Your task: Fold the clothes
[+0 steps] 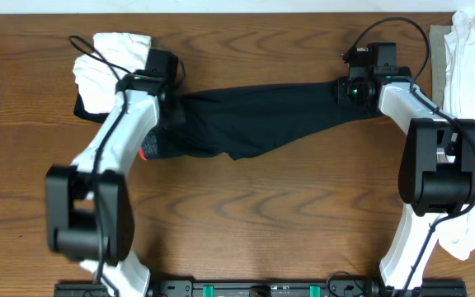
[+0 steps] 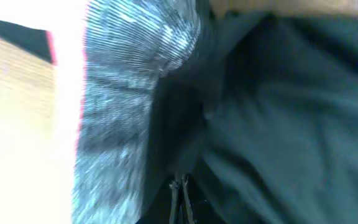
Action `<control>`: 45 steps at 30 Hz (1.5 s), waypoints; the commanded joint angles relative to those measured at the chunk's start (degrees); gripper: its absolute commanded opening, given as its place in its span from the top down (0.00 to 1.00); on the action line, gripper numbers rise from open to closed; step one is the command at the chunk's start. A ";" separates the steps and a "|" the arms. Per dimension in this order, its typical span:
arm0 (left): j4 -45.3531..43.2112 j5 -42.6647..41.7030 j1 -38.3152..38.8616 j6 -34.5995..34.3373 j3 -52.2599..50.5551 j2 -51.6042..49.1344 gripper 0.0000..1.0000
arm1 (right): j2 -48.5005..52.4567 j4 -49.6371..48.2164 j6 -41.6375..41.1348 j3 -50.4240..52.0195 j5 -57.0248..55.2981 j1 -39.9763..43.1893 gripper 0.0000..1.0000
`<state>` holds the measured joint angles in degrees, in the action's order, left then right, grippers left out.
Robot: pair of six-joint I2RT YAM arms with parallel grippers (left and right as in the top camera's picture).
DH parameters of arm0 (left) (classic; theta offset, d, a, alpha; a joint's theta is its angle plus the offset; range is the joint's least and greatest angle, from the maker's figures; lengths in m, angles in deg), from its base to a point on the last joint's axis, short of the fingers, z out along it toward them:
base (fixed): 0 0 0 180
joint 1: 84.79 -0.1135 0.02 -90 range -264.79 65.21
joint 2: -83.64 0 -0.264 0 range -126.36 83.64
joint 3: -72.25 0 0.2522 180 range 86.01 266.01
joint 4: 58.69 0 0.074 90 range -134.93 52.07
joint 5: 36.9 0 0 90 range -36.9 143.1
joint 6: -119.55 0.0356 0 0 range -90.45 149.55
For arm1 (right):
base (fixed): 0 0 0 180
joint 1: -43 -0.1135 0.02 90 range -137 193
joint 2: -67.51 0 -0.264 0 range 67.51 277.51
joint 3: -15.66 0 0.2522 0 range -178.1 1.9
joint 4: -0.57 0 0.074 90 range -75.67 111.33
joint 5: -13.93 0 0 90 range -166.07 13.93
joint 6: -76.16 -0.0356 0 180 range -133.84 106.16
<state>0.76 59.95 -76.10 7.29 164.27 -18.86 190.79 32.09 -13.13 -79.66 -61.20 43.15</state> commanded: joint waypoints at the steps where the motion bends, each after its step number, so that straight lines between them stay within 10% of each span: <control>1: 3.17 1.29 -0.33 -3.21 1.27 7.61 0.94 | -1.16 0.39 -0.11 0.04 2.05 -0.68 0.76; 31: 8.15 2.01 -2.58 -8.26 -2.97 -13.53 0.94 | -1.16 5.25 -0.39 0.04 1.84 -0.52 0.75; 45: 5.46 1.99 -2.58 -7.17 -1.68 1.73 0.94 | -1.16 5.62 -0.39 0.04 1.40 -0.48 0.74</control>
<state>7.38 61.20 -78.49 -0.45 162.28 -22.62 190.33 37.01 -13.21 -79.66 -59.52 43.15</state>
